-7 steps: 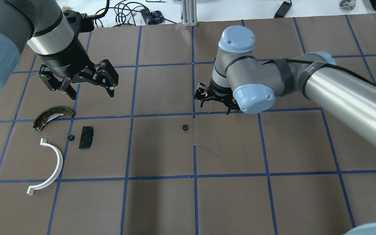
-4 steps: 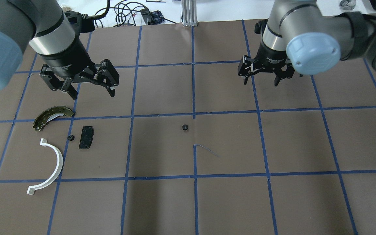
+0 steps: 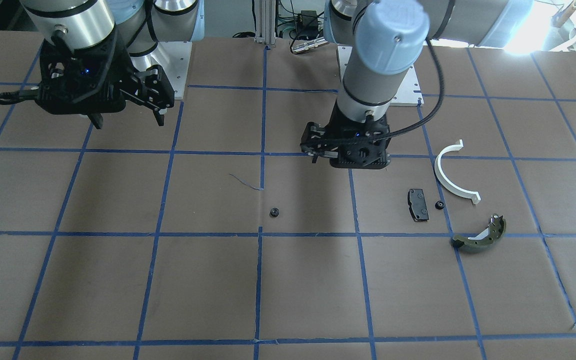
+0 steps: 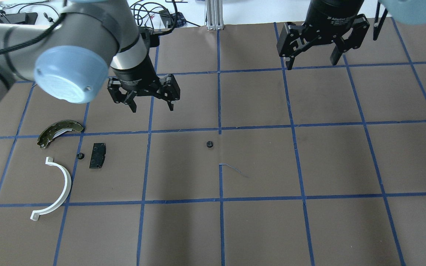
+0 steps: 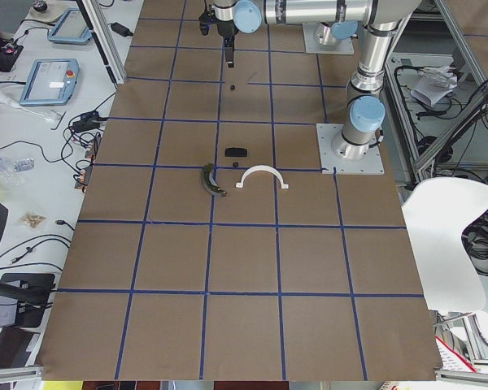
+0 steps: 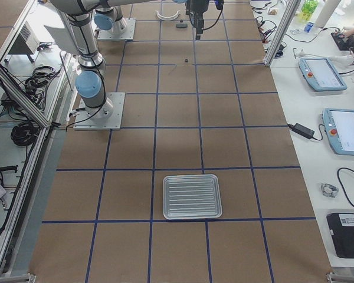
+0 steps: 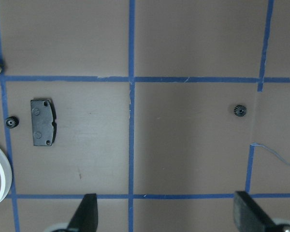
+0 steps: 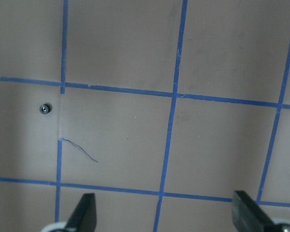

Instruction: Place bearing gear from tray to pile

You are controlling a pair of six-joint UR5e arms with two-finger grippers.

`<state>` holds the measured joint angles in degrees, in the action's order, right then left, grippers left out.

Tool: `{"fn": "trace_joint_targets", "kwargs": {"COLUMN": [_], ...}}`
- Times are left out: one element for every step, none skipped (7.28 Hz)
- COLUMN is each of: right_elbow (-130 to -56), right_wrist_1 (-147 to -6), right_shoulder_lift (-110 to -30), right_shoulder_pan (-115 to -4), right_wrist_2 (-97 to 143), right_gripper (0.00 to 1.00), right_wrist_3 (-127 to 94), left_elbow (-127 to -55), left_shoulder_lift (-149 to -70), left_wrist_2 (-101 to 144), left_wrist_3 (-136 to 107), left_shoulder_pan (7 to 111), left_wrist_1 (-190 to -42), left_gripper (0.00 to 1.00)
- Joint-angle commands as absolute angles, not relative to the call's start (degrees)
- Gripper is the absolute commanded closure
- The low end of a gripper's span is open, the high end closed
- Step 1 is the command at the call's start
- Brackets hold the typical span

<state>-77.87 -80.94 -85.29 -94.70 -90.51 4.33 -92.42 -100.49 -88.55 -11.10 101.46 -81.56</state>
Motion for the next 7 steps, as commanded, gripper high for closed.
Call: {"fn": "trace_joint_targets", "kwargs": {"right_elbow": [-77.6,-77.8,-78.6,-79.7,-81.0,-81.6,-81.6], "right_wrist_1": [-78.5,-78.3,-79.0,-78.9,-79.6,-81.2,-83.1], "right_shoulder_lift": [-86.8,-86.1,-85.6,-85.7,-86.1,-86.1,-85.8], "right_shoulder_pan": [-92.3,-91.9,-91.8,-91.9,-91.9,-92.0,-91.9], "right_wrist_2": [-91.1,-91.1,-90.9,-91.0,-90.9,-91.1,-91.1], "right_gripper": [0.0,0.0,0.0,0.0,0.0,0.0,0.0], "right_wrist_3": [10.9,6.2,4.8,2.9,-4.3,-5.2,-5.1], "left_elbow": [-92.8,-92.8,-93.0,-93.8,-96.4,-99.4,-101.6], "left_shoulder_lift": [-109.8,-113.2,-115.6,-117.7,-118.8,-119.6,-119.7], "left_wrist_2": [-87.6,-86.8,-87.2,-87.3,-87.3,-87.4,-87.5], "left_wrist_3": [-17.4,-21.3,-22.4,-22.3,-21.8,-22.0,-22.1], "left_shoulder_pan": [106.5,109.3,111.3,112.1,112.1,112.3,112.3], "left_wrist_1": [-71.5,-70.7,-70.0,-67.4,-62.5,-55.8,-52.0], "left_gripper": [0.0,0.0,0.0,0.0,0.0,0.0,0.0]}}
